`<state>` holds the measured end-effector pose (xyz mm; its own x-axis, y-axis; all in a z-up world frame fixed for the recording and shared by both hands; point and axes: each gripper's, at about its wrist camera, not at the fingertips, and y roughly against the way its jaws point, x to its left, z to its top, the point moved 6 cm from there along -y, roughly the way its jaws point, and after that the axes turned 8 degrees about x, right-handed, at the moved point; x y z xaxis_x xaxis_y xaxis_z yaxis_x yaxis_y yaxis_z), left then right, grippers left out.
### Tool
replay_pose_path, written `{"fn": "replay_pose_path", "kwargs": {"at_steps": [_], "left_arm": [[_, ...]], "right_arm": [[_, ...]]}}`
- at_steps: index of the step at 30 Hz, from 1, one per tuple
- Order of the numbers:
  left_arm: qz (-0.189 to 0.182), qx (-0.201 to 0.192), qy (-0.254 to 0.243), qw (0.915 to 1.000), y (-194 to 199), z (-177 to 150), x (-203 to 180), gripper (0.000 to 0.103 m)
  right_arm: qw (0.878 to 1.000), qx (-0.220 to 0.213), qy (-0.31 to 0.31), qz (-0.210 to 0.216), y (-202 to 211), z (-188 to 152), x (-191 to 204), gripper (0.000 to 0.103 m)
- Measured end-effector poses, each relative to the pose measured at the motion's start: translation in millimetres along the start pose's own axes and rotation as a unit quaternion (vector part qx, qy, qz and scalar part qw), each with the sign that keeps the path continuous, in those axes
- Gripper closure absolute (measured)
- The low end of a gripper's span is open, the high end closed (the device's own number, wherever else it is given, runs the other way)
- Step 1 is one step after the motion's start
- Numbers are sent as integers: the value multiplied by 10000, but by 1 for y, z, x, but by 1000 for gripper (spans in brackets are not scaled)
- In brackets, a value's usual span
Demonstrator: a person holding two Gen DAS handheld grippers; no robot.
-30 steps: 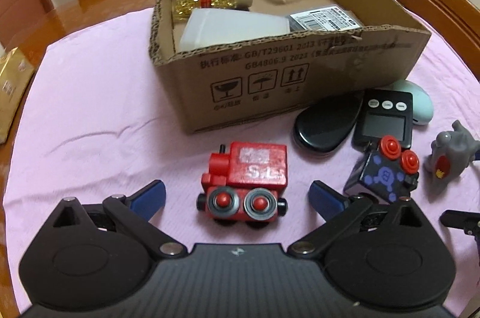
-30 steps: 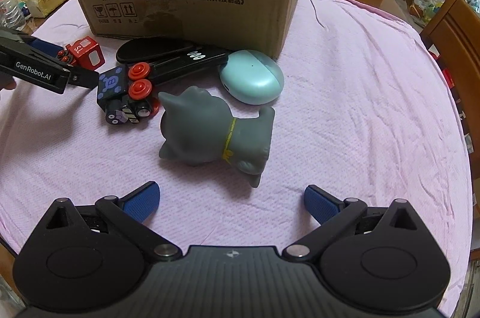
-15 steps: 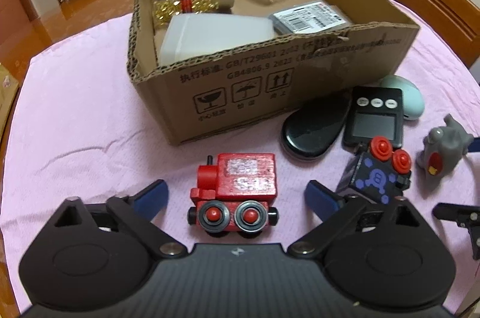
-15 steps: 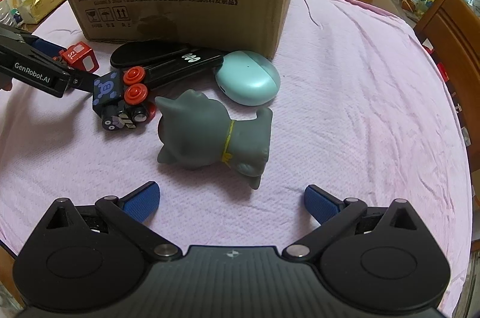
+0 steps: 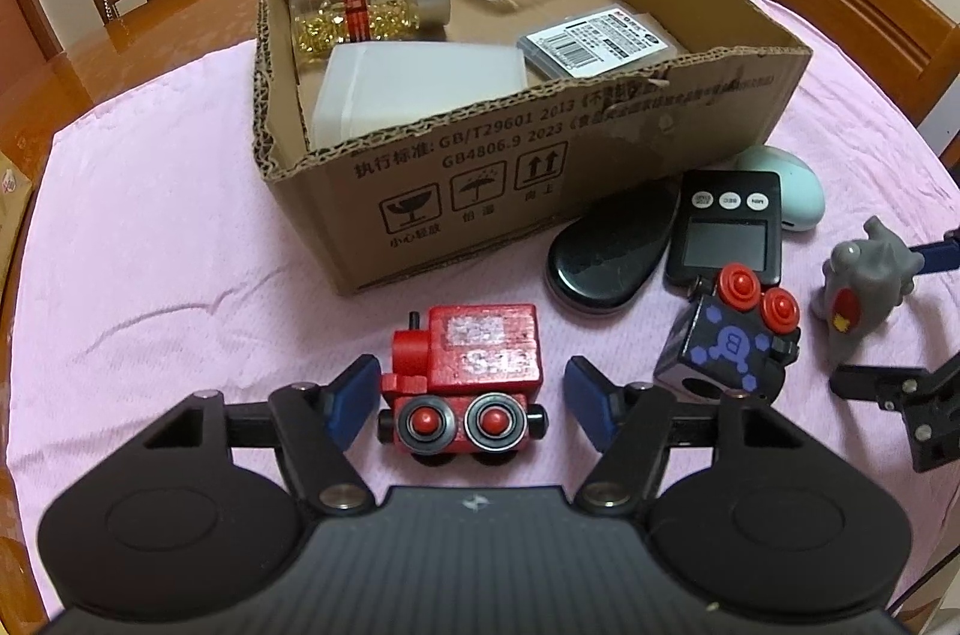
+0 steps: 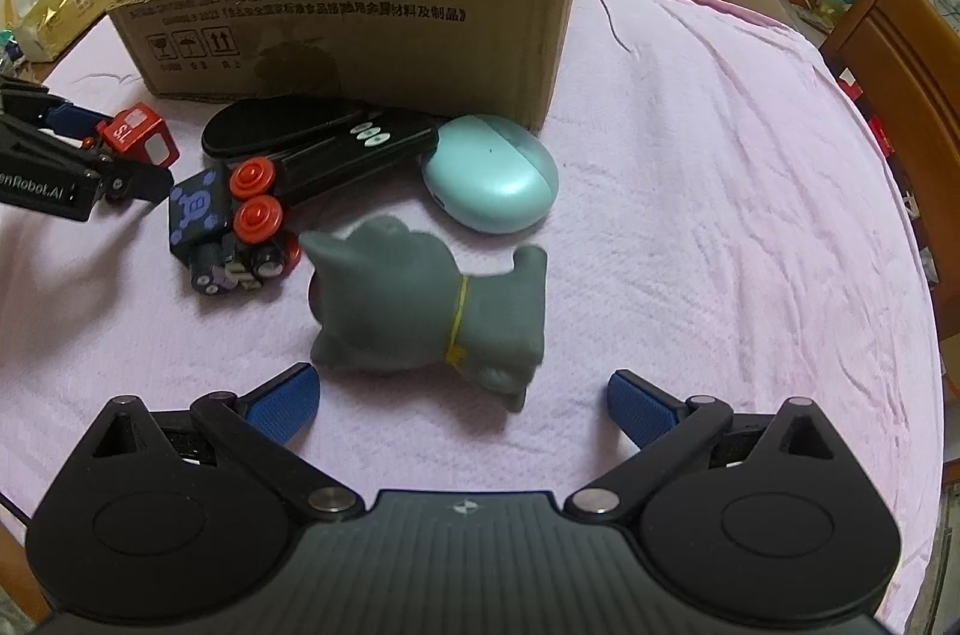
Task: Organize rigid objects
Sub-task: 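Grasp the red toy train with the left tool while the right tool grasps the grey cat figure, then carry the train and cat figure into the box and open both tools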
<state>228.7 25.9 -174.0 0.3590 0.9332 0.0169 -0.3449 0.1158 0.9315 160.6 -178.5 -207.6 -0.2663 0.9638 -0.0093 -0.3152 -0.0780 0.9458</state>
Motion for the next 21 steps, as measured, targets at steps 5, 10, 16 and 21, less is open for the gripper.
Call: {"fn": "replay_pose_path", "kwargs": {"at_steps": [5,10,16,21], "left_arm": [[-11,7,-7,10000,0,0,0,37],[-16,18,3,10000,0,0,1,37],[-40,10,-47,10000,2,3,-1,37],[-68,47,-106,9999,1,7,0,49]], "right_arm": [[9999,-115,35,69,6,9,7,6],[9996,-158,-77,219,10,18,13,7],[9994,-145,-229,195,8,21,12,20],[9994,-135,-267,162,8,23,10,24]]}}
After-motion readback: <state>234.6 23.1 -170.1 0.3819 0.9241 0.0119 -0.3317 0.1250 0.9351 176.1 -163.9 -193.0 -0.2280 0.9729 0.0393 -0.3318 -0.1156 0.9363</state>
